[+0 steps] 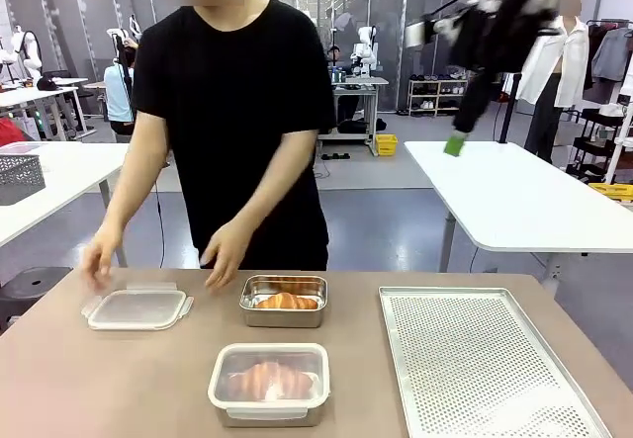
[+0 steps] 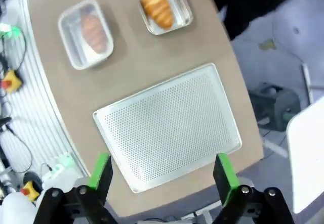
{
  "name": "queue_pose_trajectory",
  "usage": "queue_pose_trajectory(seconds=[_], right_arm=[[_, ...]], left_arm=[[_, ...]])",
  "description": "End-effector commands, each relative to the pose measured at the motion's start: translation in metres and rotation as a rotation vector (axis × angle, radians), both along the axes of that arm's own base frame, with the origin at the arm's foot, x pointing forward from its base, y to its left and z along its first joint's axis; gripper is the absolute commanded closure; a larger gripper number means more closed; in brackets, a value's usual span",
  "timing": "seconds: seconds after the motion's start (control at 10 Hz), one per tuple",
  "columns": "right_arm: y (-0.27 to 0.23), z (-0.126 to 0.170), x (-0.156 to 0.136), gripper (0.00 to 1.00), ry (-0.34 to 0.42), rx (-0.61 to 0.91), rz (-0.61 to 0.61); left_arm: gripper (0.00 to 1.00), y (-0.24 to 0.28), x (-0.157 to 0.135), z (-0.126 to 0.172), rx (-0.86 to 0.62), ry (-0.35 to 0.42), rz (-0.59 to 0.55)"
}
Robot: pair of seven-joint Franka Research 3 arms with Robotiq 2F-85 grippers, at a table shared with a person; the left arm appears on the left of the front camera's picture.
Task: Place the bread into the airtight container.
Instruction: Pick up a Butter Roll and place it into an empty Airtight Container.
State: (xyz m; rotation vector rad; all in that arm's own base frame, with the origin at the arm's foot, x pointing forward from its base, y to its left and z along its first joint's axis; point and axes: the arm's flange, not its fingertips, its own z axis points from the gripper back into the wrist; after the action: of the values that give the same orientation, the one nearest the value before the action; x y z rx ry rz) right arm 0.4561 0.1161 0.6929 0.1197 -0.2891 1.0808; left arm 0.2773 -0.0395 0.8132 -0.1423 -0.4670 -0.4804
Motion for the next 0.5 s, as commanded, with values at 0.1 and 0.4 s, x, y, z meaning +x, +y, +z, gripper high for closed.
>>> queue_pose_trajectory(seconds=[0.1, 0.4], right_arm=[[-0.036, -0.029, -0.055, 0.00, -0.066, 0.107, -0.199], [-0.067, 0.019, -0.120, 0.00, -0.072, 0.048, -0.328]], left_arm=[[0.00, 0.000, -0.001, -0.001, -0.001, 0.001, -0.006], [0.00, 0.000, -0.001, -0.001, -0.001, 0.001, -0.006]])
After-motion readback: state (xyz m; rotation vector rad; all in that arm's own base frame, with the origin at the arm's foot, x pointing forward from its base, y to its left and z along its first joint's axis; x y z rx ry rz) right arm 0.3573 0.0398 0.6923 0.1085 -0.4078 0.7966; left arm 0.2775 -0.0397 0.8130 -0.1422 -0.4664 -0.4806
